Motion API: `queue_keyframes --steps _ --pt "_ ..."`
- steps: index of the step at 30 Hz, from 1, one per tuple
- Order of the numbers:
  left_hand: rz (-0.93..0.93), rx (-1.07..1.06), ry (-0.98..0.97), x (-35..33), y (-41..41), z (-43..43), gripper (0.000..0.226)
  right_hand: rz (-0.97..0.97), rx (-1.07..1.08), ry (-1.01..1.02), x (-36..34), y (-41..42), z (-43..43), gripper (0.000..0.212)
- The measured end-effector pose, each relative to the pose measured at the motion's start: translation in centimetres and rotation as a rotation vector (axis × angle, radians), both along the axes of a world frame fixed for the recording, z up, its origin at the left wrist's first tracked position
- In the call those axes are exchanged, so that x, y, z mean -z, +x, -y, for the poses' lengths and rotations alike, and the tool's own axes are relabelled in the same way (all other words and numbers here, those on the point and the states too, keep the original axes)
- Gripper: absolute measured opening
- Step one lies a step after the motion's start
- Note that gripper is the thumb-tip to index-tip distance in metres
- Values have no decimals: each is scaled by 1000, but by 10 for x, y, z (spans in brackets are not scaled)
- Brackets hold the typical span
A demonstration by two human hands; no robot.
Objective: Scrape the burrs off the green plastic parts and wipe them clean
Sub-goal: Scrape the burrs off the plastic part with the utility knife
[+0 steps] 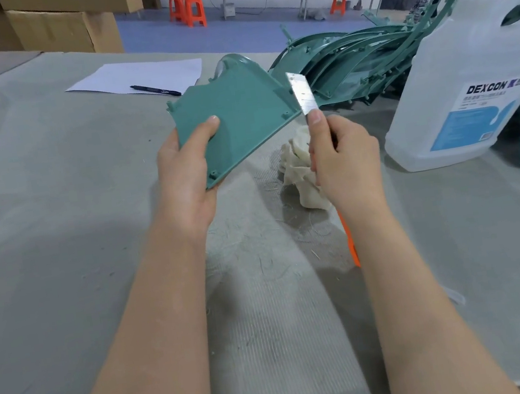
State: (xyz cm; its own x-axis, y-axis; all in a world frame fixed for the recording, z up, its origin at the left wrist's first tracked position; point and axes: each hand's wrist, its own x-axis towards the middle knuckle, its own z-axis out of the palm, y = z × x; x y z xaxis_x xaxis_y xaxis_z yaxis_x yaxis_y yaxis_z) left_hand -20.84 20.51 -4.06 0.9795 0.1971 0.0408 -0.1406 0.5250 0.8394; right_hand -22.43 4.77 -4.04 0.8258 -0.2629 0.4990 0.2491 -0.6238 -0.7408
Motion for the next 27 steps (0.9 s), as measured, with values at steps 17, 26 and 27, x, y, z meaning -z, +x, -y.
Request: queue_keyframes --steps 17,26,27 --pt "14 -73 13 -3 -1 4 15 -61 -156 -102 4 -1 -15 48" --pt "-43 -101 23 0 1 2 19 -105 -283 -160 8 -7 -27 52" --pt "-52 -102 15 0 1 1 18 -103 -298 -174 8 -8 -28 52"
